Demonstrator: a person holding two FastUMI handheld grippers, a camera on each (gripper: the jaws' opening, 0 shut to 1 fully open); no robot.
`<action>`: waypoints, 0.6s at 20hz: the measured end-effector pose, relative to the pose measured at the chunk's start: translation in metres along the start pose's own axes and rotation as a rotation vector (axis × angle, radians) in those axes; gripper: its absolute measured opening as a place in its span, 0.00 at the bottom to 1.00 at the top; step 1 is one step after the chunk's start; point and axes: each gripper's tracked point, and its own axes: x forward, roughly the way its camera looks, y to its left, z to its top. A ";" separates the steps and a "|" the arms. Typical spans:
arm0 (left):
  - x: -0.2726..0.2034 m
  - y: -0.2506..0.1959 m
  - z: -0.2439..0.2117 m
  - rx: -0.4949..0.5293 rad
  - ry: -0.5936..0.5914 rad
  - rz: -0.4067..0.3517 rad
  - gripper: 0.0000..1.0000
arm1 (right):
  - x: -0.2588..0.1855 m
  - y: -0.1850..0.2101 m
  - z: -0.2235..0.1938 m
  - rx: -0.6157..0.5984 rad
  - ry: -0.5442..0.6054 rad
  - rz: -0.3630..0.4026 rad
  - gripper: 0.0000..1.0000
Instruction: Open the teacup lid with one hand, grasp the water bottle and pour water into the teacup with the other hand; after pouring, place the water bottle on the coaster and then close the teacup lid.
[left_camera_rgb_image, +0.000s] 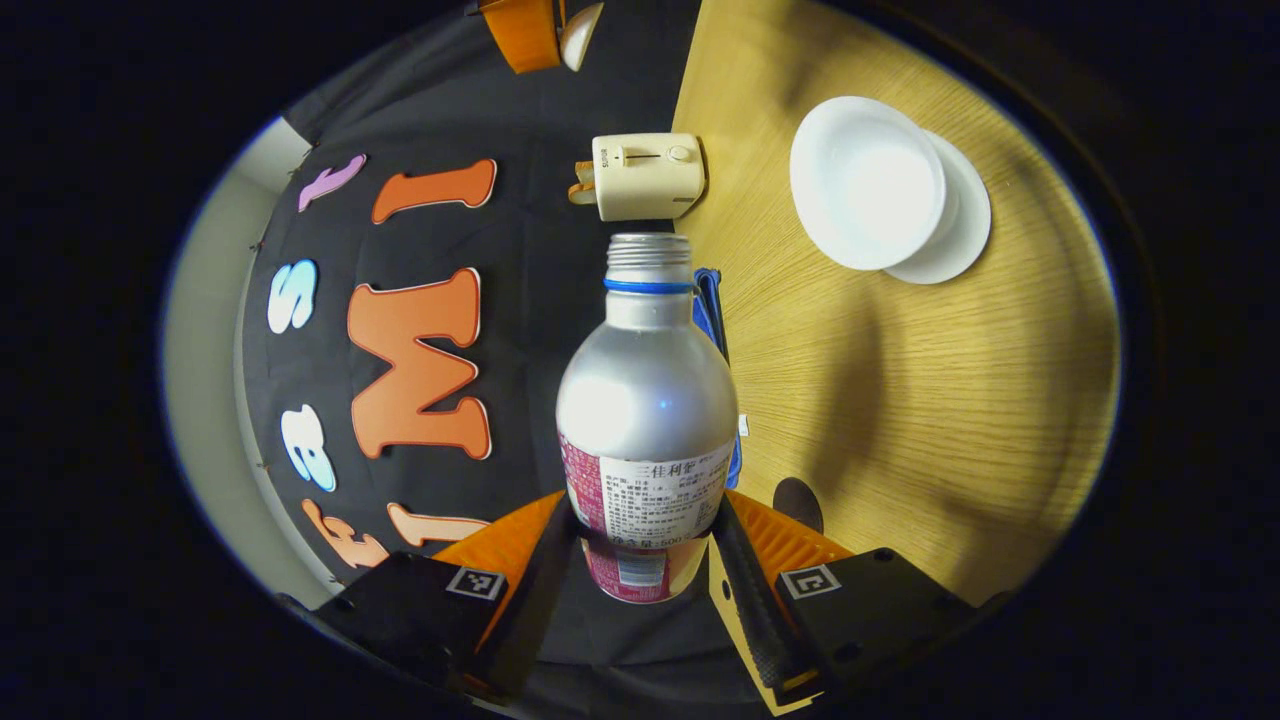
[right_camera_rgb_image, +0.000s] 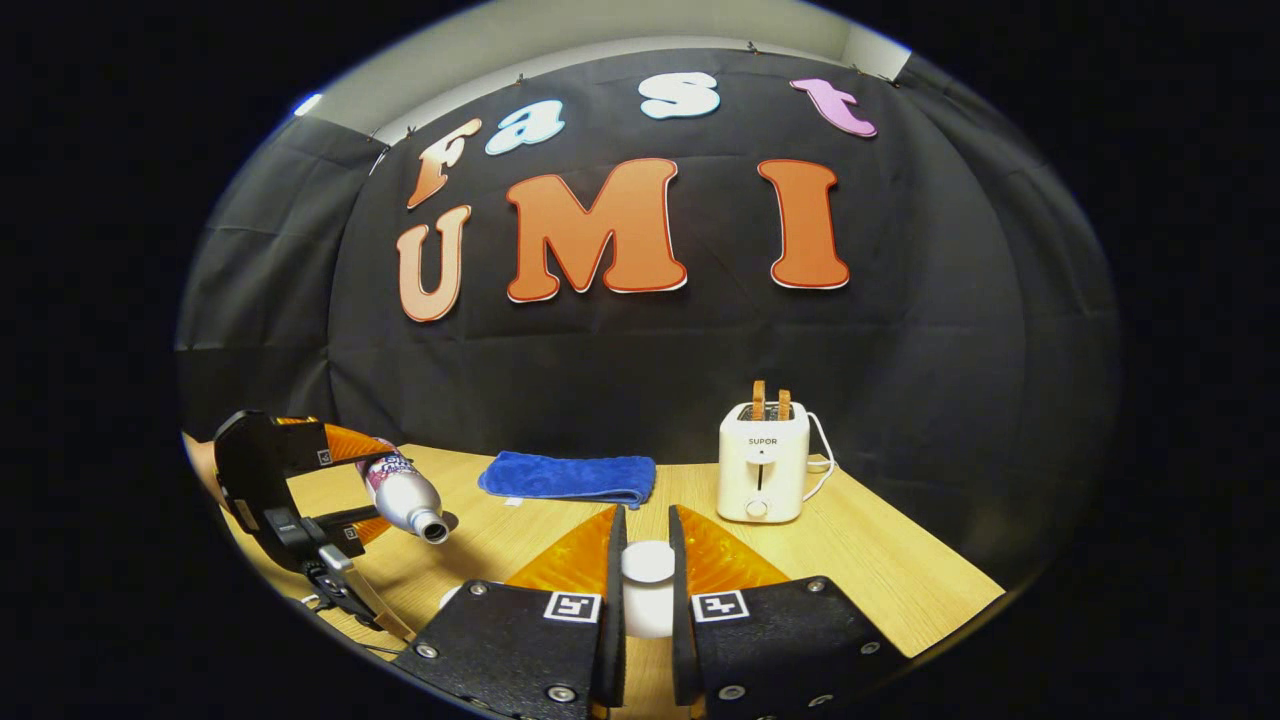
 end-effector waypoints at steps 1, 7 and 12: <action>-0.001 0.001 0.001 0.017 -0.005 0.008 0.84 | -0.001 0.000 0.000 -0.001 0.001 0.001 0.19; 0.002 0.008 0.007 0.088 -0.026 0.039 0.84 | -0.002 0.001 -0.001 -0.004 0.005 0.004 0.19; 0.001 0.012 0.008 0.135 -0.040 0.048 0.82 | -0.004 0.001 -0.003 -0.002 0.008 0.006 0.19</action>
